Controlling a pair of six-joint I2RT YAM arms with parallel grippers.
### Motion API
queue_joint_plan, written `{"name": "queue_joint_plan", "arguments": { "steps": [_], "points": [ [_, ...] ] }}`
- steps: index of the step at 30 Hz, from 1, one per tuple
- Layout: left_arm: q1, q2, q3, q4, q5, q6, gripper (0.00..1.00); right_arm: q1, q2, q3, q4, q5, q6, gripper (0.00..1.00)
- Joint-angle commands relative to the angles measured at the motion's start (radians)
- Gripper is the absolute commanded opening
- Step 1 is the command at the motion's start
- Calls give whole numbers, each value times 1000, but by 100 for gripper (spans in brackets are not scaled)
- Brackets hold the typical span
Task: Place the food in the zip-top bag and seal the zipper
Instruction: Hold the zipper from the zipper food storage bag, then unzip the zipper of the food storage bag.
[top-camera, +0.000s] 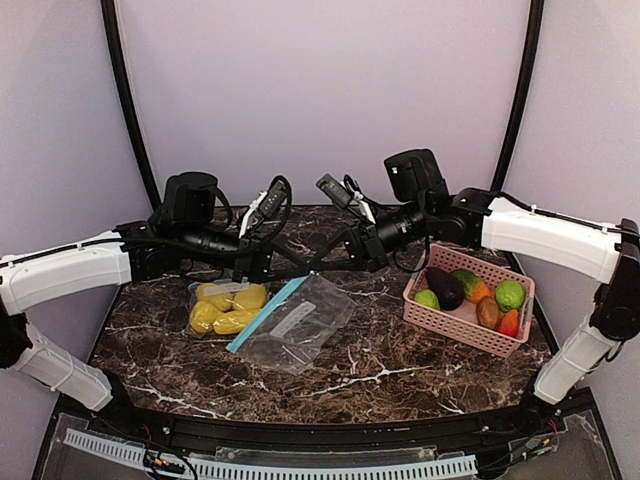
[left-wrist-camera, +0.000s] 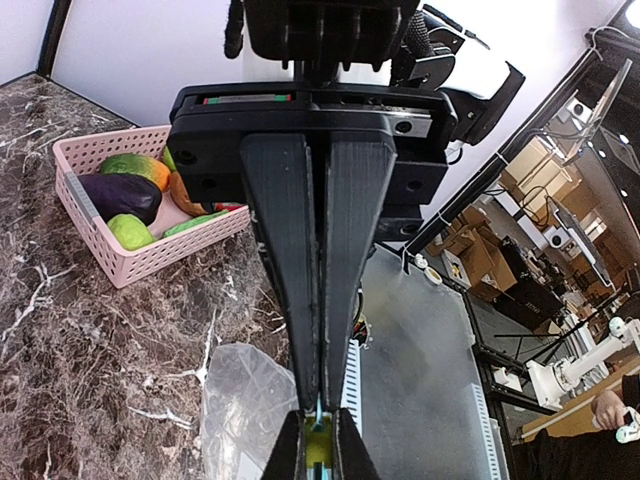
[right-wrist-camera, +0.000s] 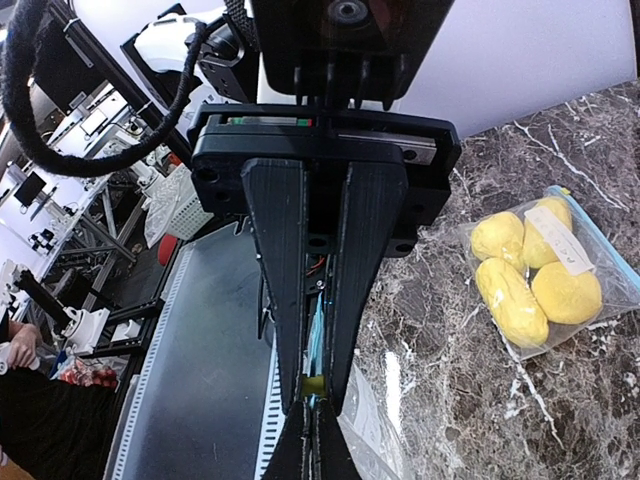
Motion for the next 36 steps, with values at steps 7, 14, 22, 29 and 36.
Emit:
{"name": "queue_joint_plan", "arguments": {
  "steps": [7,14,22,29,36],
  "points": [
    [-3,-40,-17,-19,-54,48,1,11,-47,-1,5,246,-1,0],
    [-3,-42,-20,-50,-69,63,1,8,-83,-8,-10,387,-1,0],
    [-3,-43,-17,-87,-73,82,1,0,-126,-26,-30,511,-12,0],
    [-3,-42,-23,-95,-79,84,1,-40,-139,-32,-69,595,4,0],
    [-3,-51,-53,-119,-90,87,1,-111,-178,-79,-66,633,47,0]
  ]
}}
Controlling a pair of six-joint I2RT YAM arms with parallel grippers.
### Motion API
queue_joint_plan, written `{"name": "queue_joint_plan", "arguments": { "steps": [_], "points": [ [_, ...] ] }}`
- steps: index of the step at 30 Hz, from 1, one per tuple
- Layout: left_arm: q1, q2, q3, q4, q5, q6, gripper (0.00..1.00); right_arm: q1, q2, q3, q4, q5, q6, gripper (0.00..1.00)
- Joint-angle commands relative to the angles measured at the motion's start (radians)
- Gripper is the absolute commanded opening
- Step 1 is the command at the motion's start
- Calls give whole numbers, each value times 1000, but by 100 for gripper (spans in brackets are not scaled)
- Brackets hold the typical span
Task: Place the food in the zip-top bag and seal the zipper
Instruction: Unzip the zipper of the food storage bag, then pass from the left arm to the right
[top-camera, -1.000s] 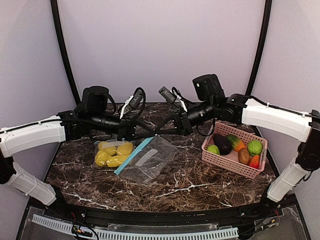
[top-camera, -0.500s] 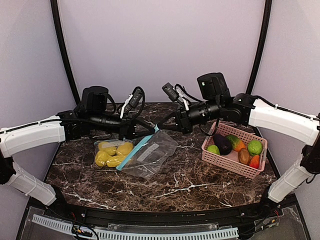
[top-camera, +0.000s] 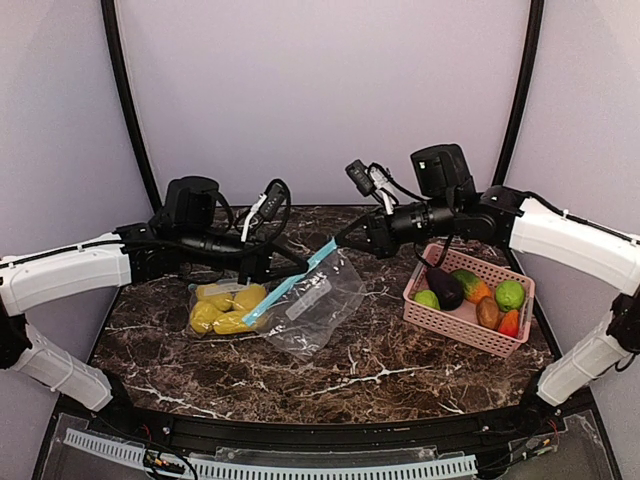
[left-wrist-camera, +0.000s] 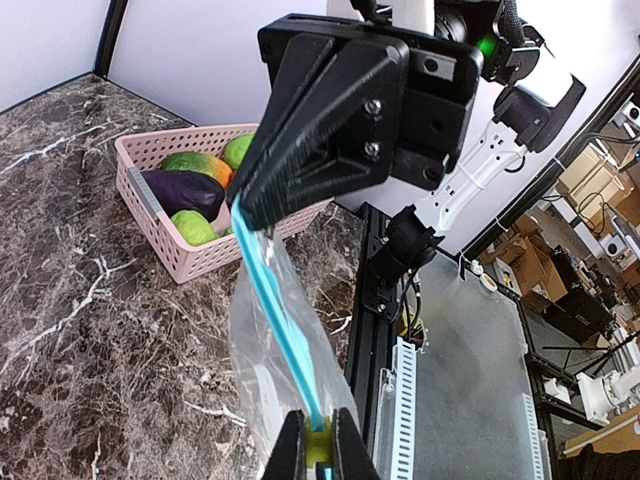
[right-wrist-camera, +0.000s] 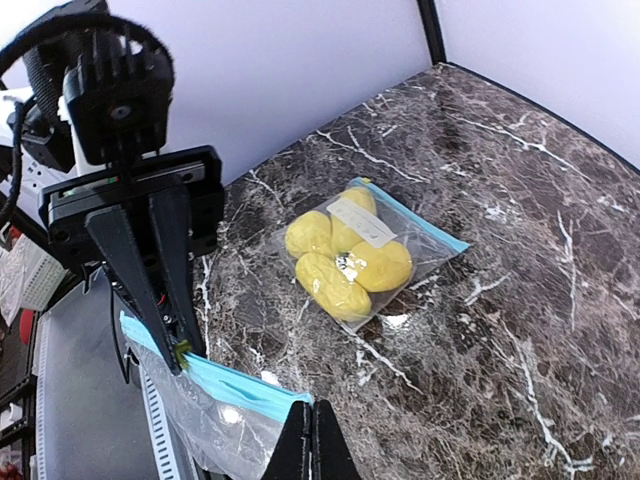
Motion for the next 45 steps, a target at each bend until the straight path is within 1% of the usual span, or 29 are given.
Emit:
{"name": "queue_joint_plan", "arguments": {
  "steps": [1,8,12,26,31,33,34,36,37,38,39,40,41,42,43,44,45],
  "points": [
    [-8,-48,-38,-99,47,18,1,-90,-52,-34,6,147,32,0],
    [-8,-57,-51,-140,24,36,0,-141,-84,-63,6,187,45,0],
    [-7,-60,-54,-168,14,40,1,-172,-108,-81,7,183,56,0],
    [-8,-70,-55,-278,-37,97,1,-199,-138,-106,7,190,48,0],
    [-8,-66,-56,-241,-54,88,1,-202,-118,-108,28,149,51,0],
    [-9,-61,-58,-228,-95,95,1,-200,-98,-108,51,120,70,0],
    [-10,-61,-61,-220,-118,105,1,-199,-83,-106,62,108,88,7],
    [-11,-67,-81,-190,-230,121,1,-193,-49,-101,84,102,131,34],
    [-11,-72,-97,-176,-332,124,1,-187,-36,-102,100,117,154,45],
    [-11,-74,-111,-170,-383,132,1,-179,-25,-105,114,144,183,54],
    [-11,-76,-117,-161,-473,136,1,-173,-17,-110,127,178,213,60],
    [-12,-77,-130,-156,-517,145,0,-165,-10,-116,141,206,245,65],
    [-13,-79,-136,-146,-596,148,0,-158,-2,-123,153,235,277,67],
    [-16,-80,-150,-139,-632,153,1,-151,6,-132,168,264,319,69],
    [-19,-79,-156,-126,-704,154,1,-144,13,-143,190,286,356,70],
    [-26,-79,-175,-115,-735,155,1,-136,19,-159,215,302,400,70],
    [-31,-78,-188,-91,-803,155,1,-127,30,-173,227,333,454,68]
  ]
}}
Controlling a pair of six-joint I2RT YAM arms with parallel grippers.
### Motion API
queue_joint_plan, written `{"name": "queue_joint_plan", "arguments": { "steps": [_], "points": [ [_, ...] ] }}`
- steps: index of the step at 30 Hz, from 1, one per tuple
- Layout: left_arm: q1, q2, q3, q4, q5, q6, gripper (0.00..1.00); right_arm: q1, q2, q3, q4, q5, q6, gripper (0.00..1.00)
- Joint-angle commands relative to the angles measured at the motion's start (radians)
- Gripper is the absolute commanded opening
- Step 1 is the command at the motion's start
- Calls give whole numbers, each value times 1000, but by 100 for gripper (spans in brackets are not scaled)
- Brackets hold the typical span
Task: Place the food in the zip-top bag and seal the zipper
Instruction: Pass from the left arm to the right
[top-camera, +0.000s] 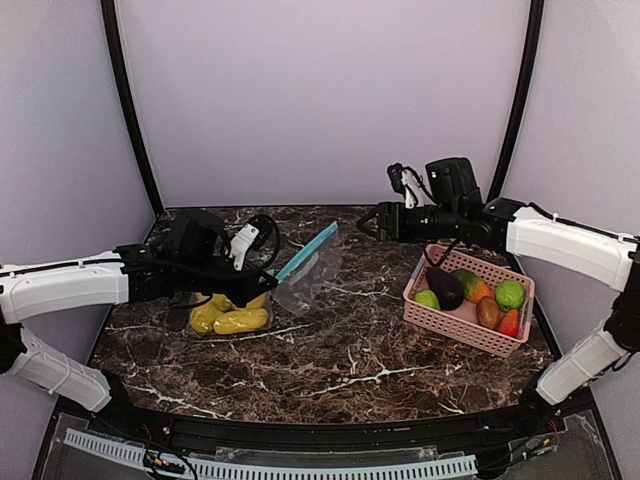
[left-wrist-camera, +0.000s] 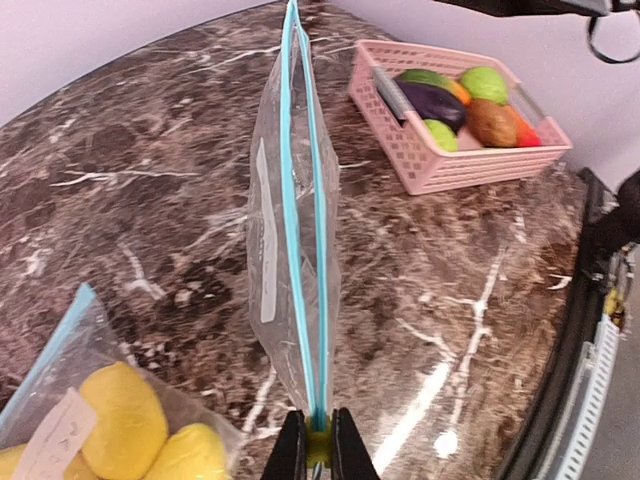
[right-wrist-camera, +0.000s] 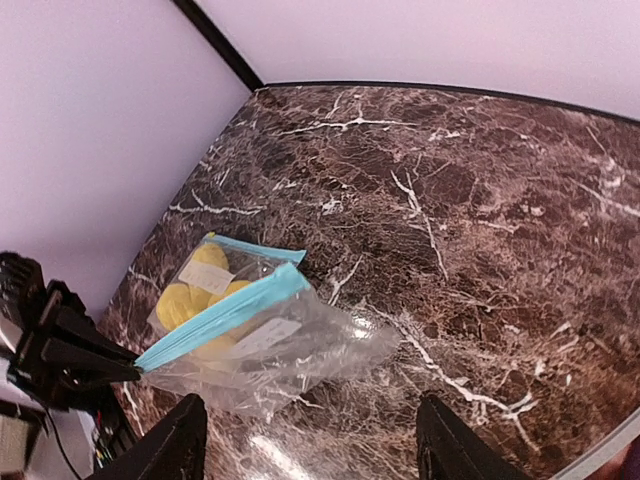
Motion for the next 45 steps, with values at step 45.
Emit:
{"name": "queue_joint_plan", "arguments": {
  "steps": [45],
  "points": [
    [-126,173,-114,131,-442,-116,1,173,557,201,249,8,469,51]
  ]
}}
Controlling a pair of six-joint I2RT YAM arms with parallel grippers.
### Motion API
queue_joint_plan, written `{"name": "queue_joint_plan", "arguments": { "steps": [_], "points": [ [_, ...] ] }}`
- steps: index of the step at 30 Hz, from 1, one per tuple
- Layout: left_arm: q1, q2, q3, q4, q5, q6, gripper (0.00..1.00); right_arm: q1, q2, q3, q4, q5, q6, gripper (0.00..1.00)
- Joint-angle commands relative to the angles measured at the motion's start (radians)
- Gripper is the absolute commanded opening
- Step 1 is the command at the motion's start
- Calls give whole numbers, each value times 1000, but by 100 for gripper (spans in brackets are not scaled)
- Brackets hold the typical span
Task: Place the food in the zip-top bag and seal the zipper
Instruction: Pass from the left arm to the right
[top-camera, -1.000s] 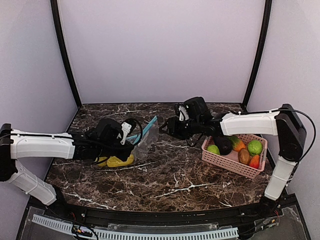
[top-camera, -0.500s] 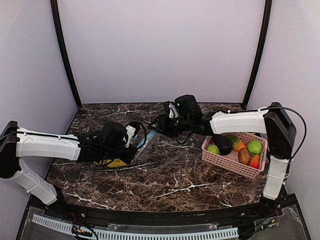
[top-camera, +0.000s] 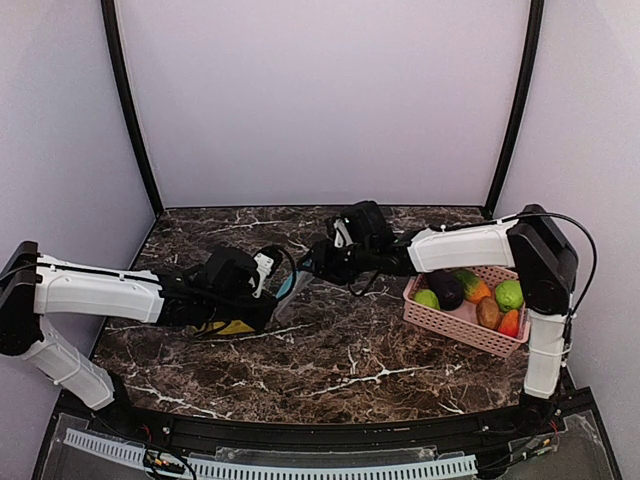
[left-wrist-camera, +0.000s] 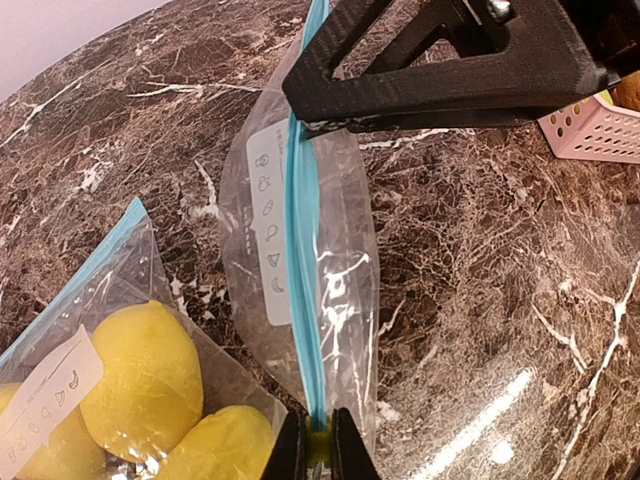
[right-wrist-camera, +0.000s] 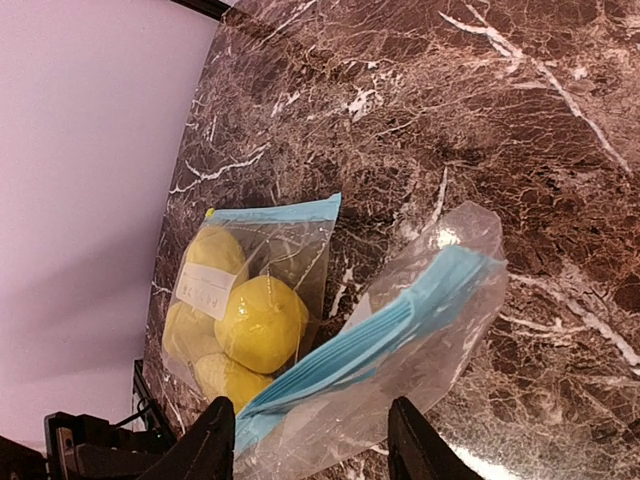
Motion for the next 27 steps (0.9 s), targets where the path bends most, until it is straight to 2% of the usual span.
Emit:
{"name": "queue_joint_plan", "arguments": {
  "steps": [1,6,14,18,27],
  "points": [
    [-10,9,-12,0,-17,-11,1,8,36,45,-17,16,7,51],
    [-12,4,-16,-2,-26,-10,1,8,63,63,-25,18,13,50],
    [-16,4,-23,-3,-23,-14,1,8,89,74,-15,3,25,31],
    [-20,6,-25,5,-17,-13,1,7,104,82,-8,-3,32,28],
    [-23,16,-28,12,-3,-21,1,6,120,89,23,-18,44,1]
  ]
}}
